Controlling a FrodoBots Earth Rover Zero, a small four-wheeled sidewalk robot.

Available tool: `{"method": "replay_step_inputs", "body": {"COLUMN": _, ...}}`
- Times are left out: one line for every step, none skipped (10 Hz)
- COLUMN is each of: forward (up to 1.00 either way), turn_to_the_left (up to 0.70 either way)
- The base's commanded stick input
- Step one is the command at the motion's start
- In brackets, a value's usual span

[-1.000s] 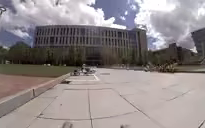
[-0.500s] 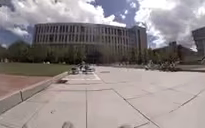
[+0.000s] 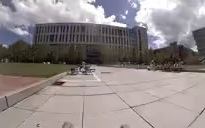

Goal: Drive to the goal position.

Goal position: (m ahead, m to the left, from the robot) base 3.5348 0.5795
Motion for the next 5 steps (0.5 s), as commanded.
{"method": "replay_step_inputs", "body": {"forward": 0.70, "turn_to_the_left": 0.02}}
{"method": "replay_step_inputs", "body": {"forward": 0.70, "turn_to_the_left": 0.03}}
{"method": "replay_step_inputs", "body": {"forward": 0.70, "turn_to_the_left": 0.03}}
{"method": "replay_step_inputs", "body": {"forward": 0.70, "turn_to_the_left": 0.03}}
{"method": "replay_step_inputs", "body": {"forward": 0.70, "turn_to_the_left": 0.03}}
